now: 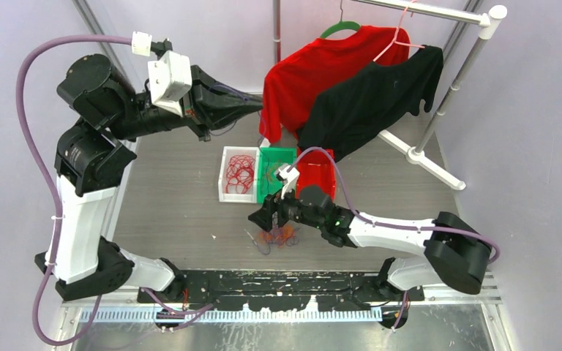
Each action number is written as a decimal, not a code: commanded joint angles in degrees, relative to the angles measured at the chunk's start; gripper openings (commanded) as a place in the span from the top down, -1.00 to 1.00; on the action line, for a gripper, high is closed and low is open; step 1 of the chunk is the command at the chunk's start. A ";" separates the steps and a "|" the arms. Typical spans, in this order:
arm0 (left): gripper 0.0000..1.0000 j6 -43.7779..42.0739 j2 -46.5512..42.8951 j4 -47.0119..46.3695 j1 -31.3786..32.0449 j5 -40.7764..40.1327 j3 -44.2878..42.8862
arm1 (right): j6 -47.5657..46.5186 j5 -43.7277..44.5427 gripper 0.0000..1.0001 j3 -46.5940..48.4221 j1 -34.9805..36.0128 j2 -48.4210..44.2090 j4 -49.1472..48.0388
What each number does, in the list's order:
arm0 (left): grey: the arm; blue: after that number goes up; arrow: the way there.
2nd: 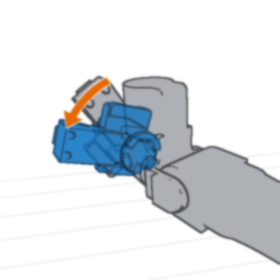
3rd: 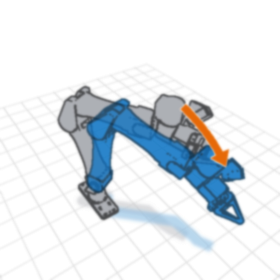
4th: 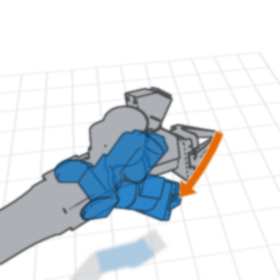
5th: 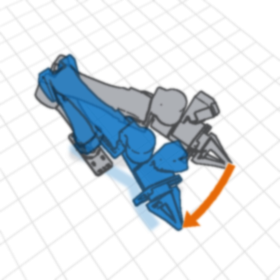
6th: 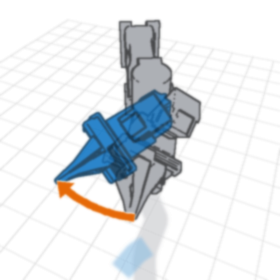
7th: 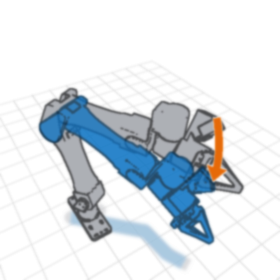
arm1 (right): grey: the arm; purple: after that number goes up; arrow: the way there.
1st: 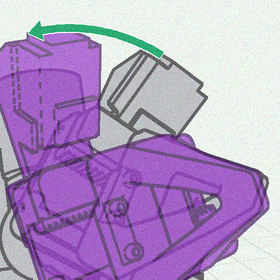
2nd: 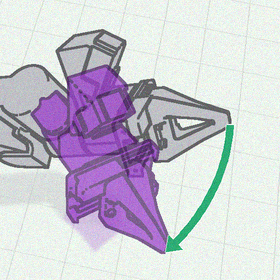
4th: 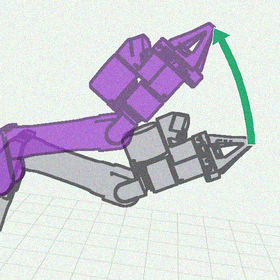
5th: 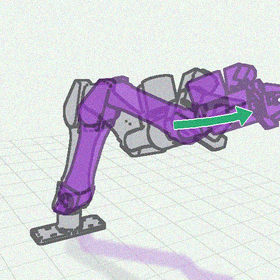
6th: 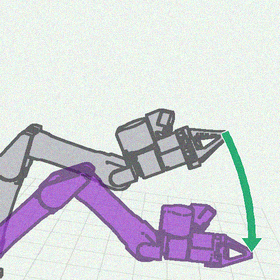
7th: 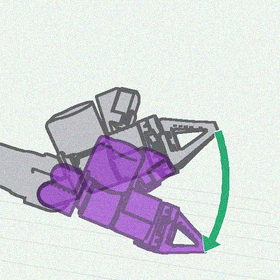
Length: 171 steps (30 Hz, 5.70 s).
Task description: Untangle the cables
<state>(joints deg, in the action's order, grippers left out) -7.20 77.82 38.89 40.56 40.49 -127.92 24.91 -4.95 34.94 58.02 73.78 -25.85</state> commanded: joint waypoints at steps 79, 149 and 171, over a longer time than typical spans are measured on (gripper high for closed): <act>1.00 -23.83 -4.61 -38.63 0.11 -13.41 10.79 | 4.10 32.01 -0.46 6.82 -26.75 -10.80 33.06; 1.00 -25.49 4.98 -41.53 0.69 -16.65 22.81 | 2.66 6.29 -0.38 13.55 -26.55 6.42 14.87; 1.00 -30.30 7.65 -41.47 0.70 -18.72 18.33 | 0.85 10.20 -0.35 7.07 -26.69 -1.87 18.67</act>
<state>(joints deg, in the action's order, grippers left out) -36.56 86.35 -0.12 40.93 22.41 -105.47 26.63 3.81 42.24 31.48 74.35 -6.52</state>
